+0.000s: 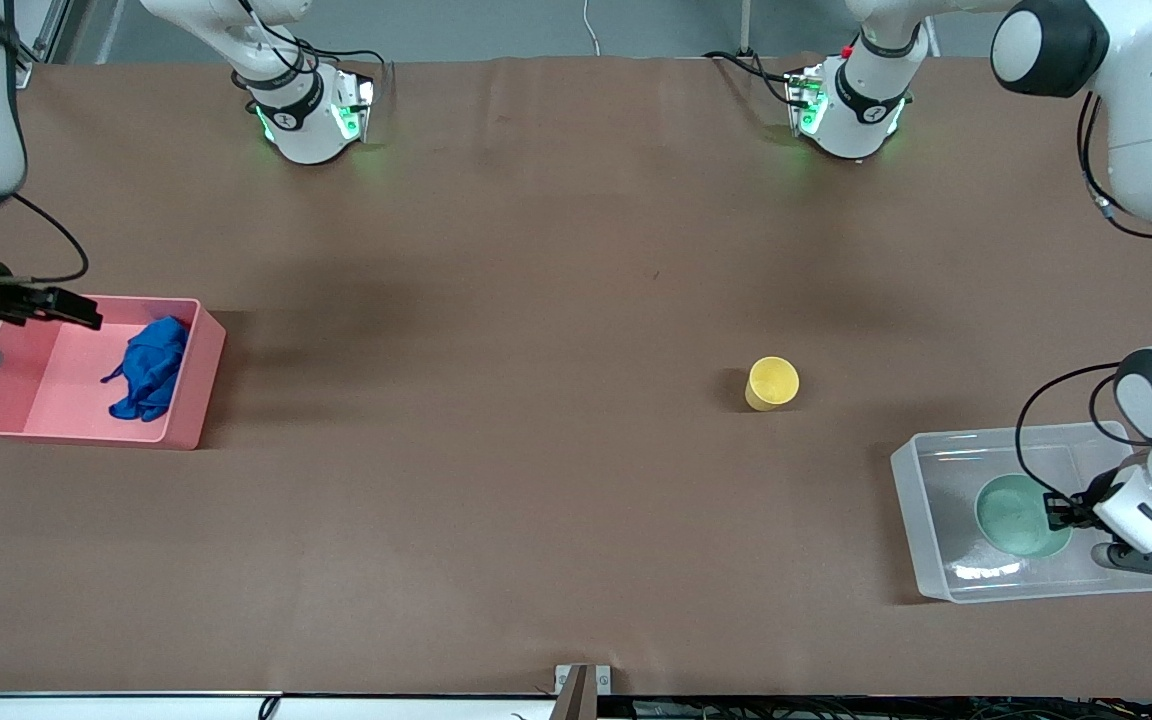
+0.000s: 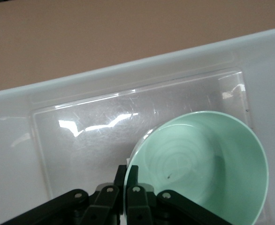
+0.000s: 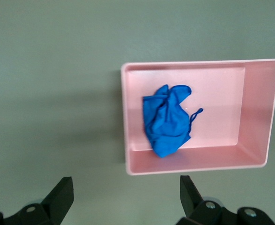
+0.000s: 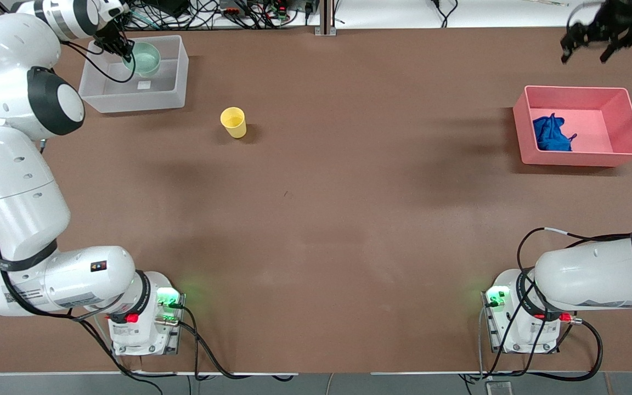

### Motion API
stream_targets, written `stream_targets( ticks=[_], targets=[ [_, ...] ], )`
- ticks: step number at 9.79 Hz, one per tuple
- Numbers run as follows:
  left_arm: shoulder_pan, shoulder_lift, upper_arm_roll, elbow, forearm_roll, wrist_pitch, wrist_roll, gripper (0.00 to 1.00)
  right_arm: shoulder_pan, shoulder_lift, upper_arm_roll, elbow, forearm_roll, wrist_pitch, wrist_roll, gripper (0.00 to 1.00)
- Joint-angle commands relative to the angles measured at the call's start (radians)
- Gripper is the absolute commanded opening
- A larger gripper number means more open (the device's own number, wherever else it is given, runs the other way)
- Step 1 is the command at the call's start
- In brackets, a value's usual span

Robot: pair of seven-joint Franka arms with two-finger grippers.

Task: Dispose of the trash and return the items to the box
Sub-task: 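Lower the green bowl into the clear box and open the left gripper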

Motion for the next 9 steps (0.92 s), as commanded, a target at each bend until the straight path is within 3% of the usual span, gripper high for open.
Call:
stream_targets(
  ticks=[1, 4, 5, 7, 9],
  targets=[
    [-0.005, 0.061, 0.002, 0.027, -0.013, 0.011, -0.014, 0.03, -0.022, -0.028, 0.028, 0.127, 0.087, -0.133, 0.079, 1.0],
    [-0.01, 0.085, -0.001, 0.003, -0.013, 0.054, -0.045, 0.07, -0.039, -0.02, 0.025, 0.344, 0.086, -0.278, 0.066, 1.0],
    [-0.01, 0.083, -0.001, 0.001, -0.011, 0.055, -0.046, 0.13, -0.038, -0.019, 0.025, 0.343, 0.083, -0.286, 0.056, 1.0],
    [-0.015, 0.065, -0.004, -0.003, -0.011, 0.049, -0.045, 0.76, -0.03, -0.02, 0.025, 0.34, 0.083, -0.324, 0.013, 1.0],
    [-0.015, -0.019, -0.006, -0.063, -0.011, 0.041, -0.043, 0.84, -0.02, -0.02, 0.026, 0.34, 0.083, -0.33, 0.015, 1.0]
  ],
)
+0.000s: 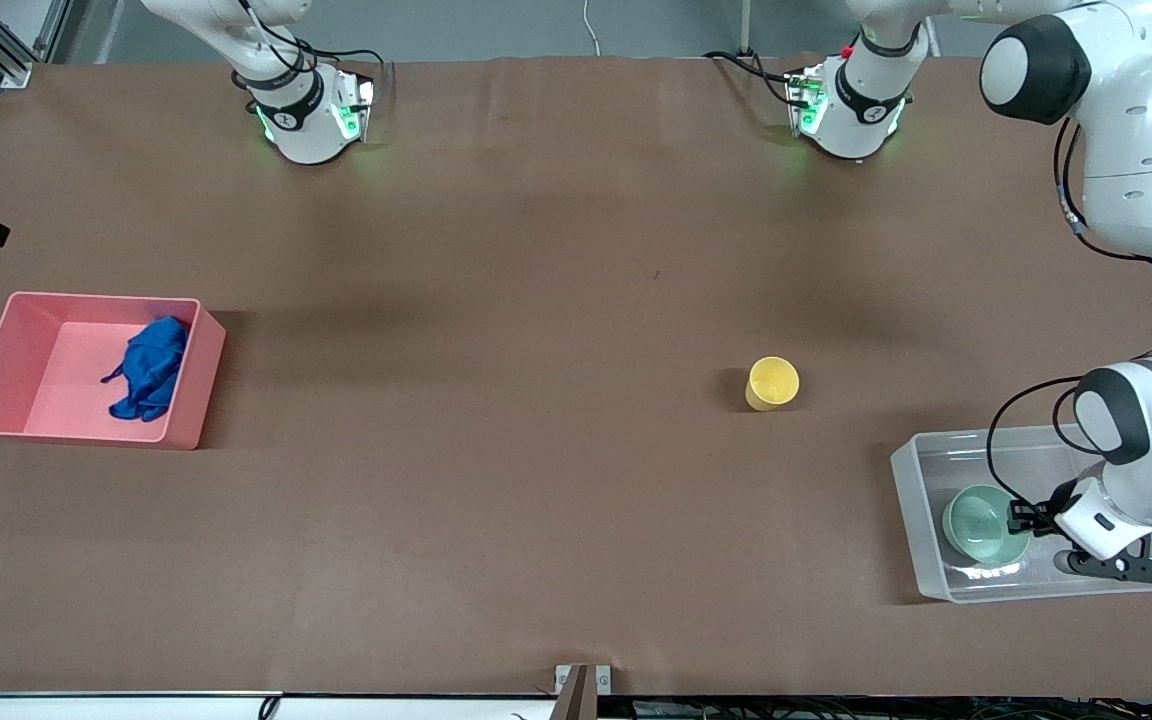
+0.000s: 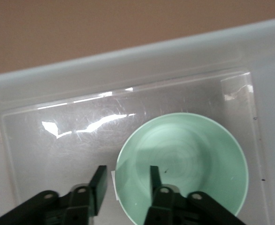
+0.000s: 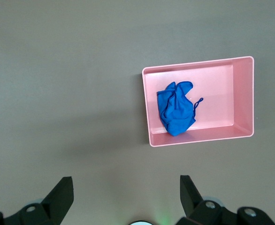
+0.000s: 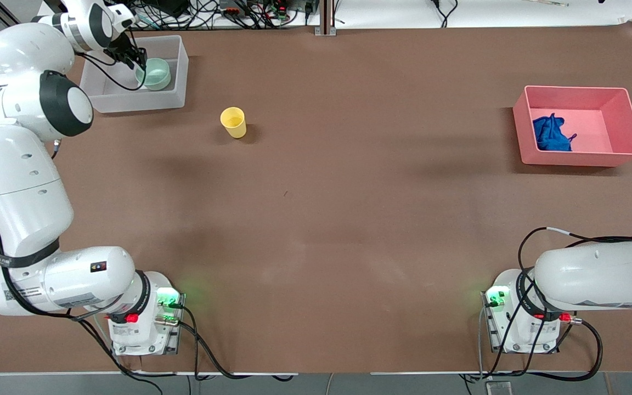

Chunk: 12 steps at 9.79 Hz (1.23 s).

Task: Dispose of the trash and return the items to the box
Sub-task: 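Lower the green bowl into the clear box and open the left gripper, then move the left gripper to the yellow cup and grasp it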

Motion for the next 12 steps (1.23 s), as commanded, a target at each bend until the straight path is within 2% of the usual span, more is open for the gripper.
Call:
stream_targets(
  ticks=[1, 4, 6, 9, 12],
  targets=[
    [-0.002, -0.109, -0.006, -0.09, -0.011, -0.038, -0.001, 0.85, 0.006, 0.002, 0.003, 0.009, 0.017, -0.013, -0.01, 1.0],
    [-0.001, -0.238, -0.052, -0.127, -0.011, -0.202, -0.006, 0.87, 0.01, 0.002, 0.003, 0.006, -0.014, 0.006, -0.021, 1.0],
    [-0.001, -0.394, -0.08, -0.272, -0.011, -0.223, -0.015, 0.87, 0.011, 0.002, 0.003, 0.006, -0.015, 0.016, -0.023, 1.0],
    [0.0, -0.635, -0.153, -0.551, -0.005, -0.221, -0.068, 0.87, 0.022, 0.002, 0.007, 0.008, -0.017, 0.011, -0.02, 1.0],
    [0.002, -0.696, -0.29, -0.734, -0.005, -0.159, -0.23, 0.87, 0.025, 0.001, 0.007, 0.006, -0.015, 0.013, -0.018, 1.0]
  ],
)
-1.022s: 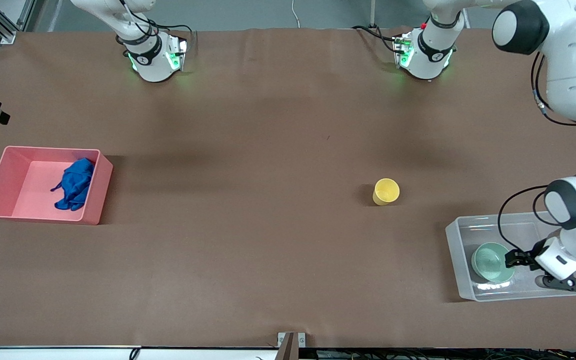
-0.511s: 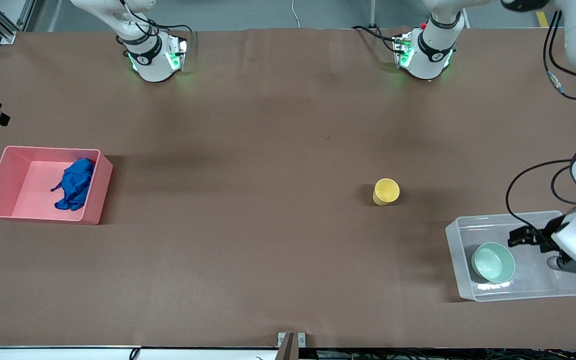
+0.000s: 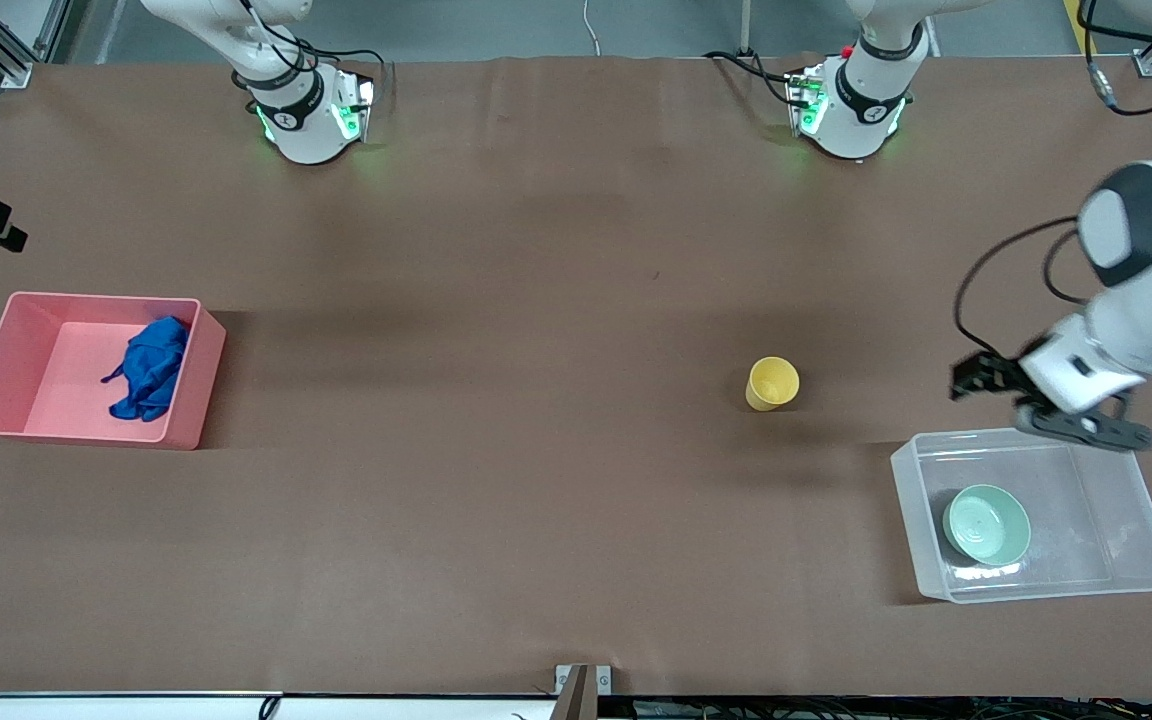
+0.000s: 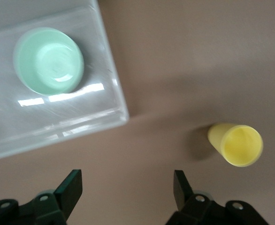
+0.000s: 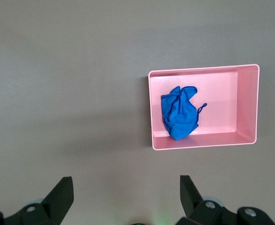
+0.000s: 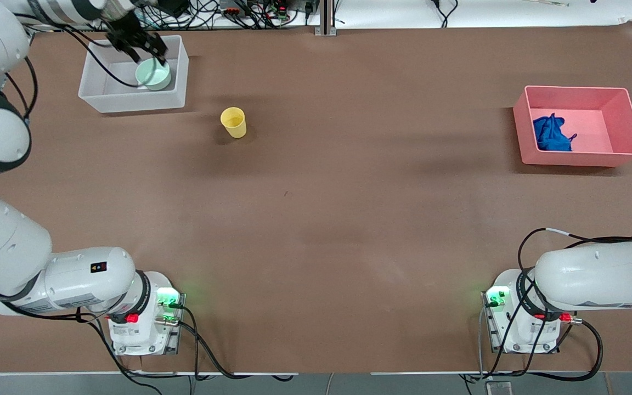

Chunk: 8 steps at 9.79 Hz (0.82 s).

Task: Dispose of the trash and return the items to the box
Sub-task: 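Move the left gripper to the yellow cup and grasp it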

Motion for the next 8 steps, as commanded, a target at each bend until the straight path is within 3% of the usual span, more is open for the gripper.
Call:
stream_targets(
  ticks=[1, 2, 6, 8],
  targets=[
    [0.004, -0.007, -0.081, -0.165, -0.005, 0.129, -0.109, 0.87, 0.0, -0.002, 0.002, 0.007, -0.011, 0.0, -0.006, 1.0],
    [-0.005, 0.021, -0.108, -0.199, -0.003, 0.194, -0.167, 0.87, 0.0, -0.002, 0.002, 0.004, -0.011, -0.003, -0.006, 1.0],
    [-0.101, 0.17, -0.109, -0.208, 0.023, 0.321, -0.266, 0.83, 0.0, -0.022, 0.001, -0.032, -0.013, 0.006, -0.007, 1.0],
    [-0.112, 0.229, -0.11, -0.207, 0.104, 0.377, -0.321, 0.75, -0.004, -0.02, 0.001, -0.032, -0.011, 0.019, -0.007, 1.0]
  ],
)
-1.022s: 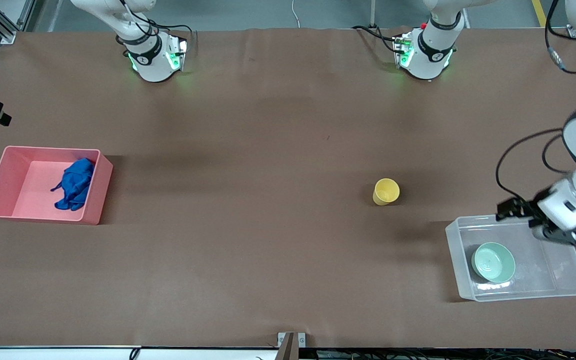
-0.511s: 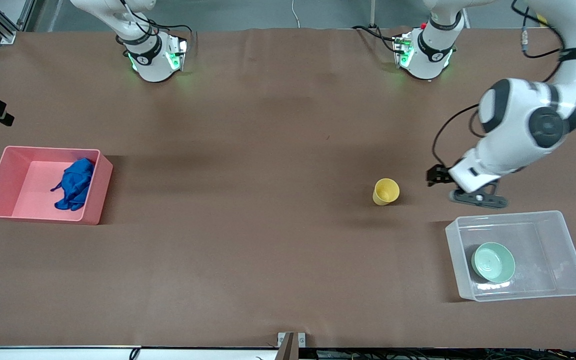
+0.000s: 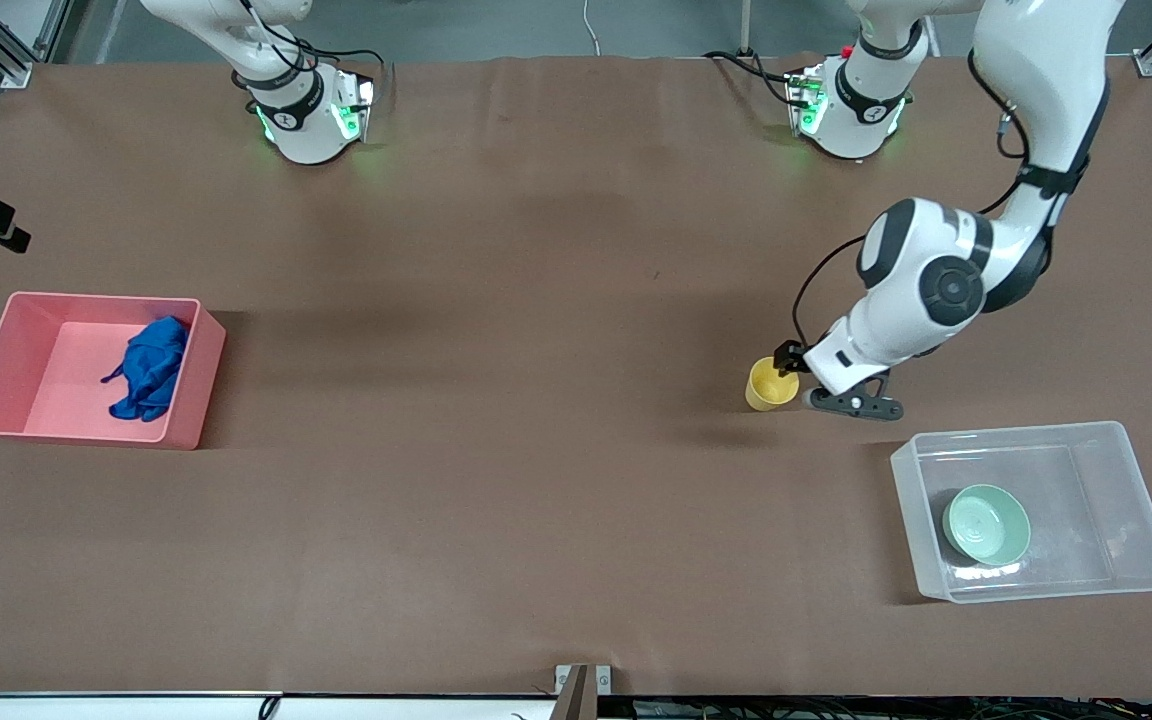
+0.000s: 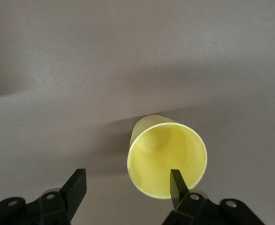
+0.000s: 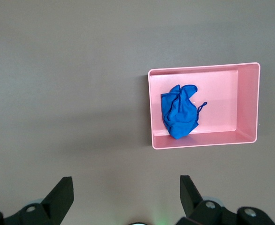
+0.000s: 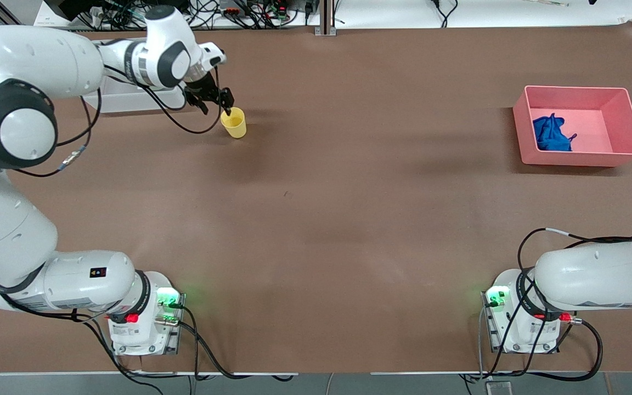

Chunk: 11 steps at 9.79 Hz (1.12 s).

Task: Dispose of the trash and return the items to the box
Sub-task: 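Move the left gripper to the yellow cup and grasp it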

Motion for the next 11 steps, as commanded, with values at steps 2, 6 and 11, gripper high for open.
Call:
stream_targets(
  ticks=[2, 6, 11],
  targets=[
    [-0.004, 0.103, 0.0, -0.009, 0.095, 0.096, -0.082, 0.47, -0.001, -0.02, 0.004, -0.024, -0.011, 0.018, -0.009, 1.0],
    [-0.013, 0.091, -0.002, -0.007, 0.096, 0.098, -0.102, 0.0, -0.002, -0.02, 0.004, -0.024, -0.011, 0.012, -0.009, 1.0],
    [0.051, 0.049, 0.002, 0.179, 0.095, -0.051, -0.036, 0.0, -0.001, -0.02, 0.004, -0.024, -0.011, 0.009, -0.007, 1.0]
  ],
)
